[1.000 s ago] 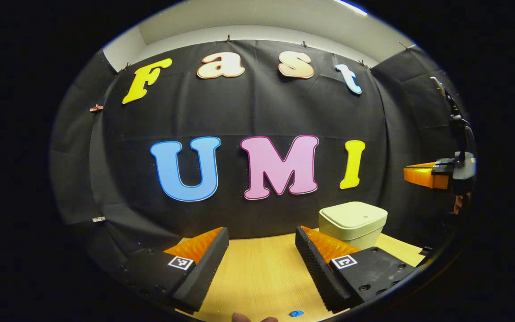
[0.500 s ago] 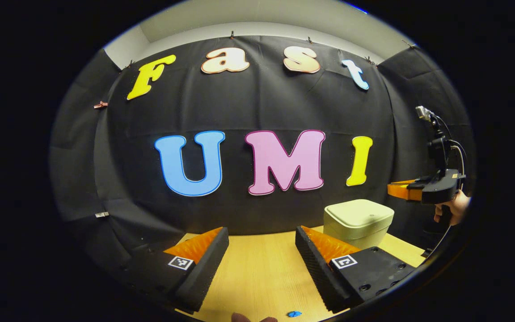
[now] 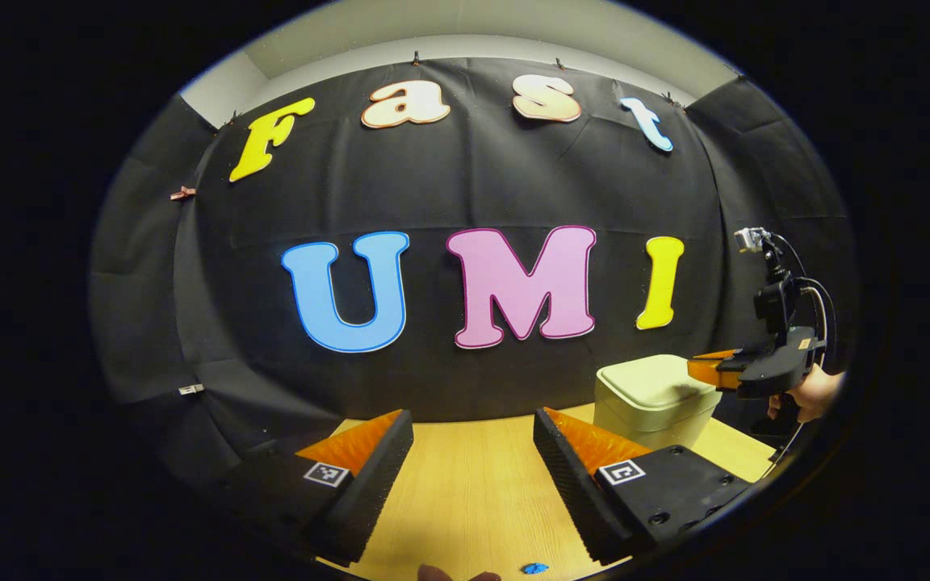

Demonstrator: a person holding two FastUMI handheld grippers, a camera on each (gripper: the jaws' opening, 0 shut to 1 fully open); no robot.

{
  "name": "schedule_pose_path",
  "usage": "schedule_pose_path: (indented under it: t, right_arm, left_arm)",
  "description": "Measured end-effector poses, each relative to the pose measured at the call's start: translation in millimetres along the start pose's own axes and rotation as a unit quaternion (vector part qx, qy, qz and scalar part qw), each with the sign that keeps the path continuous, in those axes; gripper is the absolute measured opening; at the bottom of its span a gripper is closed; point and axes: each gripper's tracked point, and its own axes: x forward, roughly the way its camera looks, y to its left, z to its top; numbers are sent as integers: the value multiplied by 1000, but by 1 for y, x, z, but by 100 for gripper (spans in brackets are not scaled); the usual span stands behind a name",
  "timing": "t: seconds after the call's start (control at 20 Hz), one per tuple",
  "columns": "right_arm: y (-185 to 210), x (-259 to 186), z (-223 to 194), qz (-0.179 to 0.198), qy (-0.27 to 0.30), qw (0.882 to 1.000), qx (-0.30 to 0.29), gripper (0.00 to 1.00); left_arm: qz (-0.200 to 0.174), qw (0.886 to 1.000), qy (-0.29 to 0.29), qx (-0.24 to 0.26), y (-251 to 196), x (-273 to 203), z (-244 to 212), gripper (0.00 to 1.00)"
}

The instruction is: Press the lid of the desktop garbage bin to open it, pick up the crumpled paper on the desktop and throw it into the bin, then pick up the pop can on the desktop and drop it into the bin, and finally close the garbage bin lid.

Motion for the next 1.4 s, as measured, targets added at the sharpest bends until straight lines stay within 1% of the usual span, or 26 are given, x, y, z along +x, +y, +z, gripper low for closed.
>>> schedule_pose_path:
  t: [0.2, 0.35, 0.4, 0.65, 0.85, 0.9, 1.05, 1.15, 1.4]
  right_arm:
    - [-2, 8, -12, 4, 13, 1000, 7, 6]
    - [-4, 12, -29, 4, 36, 999, 15, 5]
    - [-5, 11, -24, 3, 25, 999, 26, 6]
    - [-5, 15, -29, 7, 29, 997, 66, 6]
    - [-4, 13, -27, 3, 15, 999, 44, 6]
    - [-6, 12, -22, 0, 8, 999, 49, 6]
    - [-8, 12, -19, -6, 12, 998, 60, 6]
    - [-10, 10, -16, -14, 7, 999, 52, 5]
    - [-9, -2, 4, -19, -21, 999, 38, 5]
  left_arm:
    - [1, 1000, 2, -3, 0, 3, 0, 96]
    - [-1, 1000, 2, -1, -2, 7, 1, 96]
    - [-2, 1000, 0, 0, -3, 8, 1, 96]
    - [-5, 1000, 2, -1, -6, 14, 0, 96]
    - [-5, 1000, 2, -3, -7, 17, 0, 96]
    - [-6, 1000, 1, -2, -6, 16, 0, 96]
    - [-5, 1000, 1, 2, -4, 14, 0, 96]
    - [-5, 1000, 3, 0, -3, 14, -2, 96]
    - [-4, 1000, 3, -3, 3, 11, -3, 96]
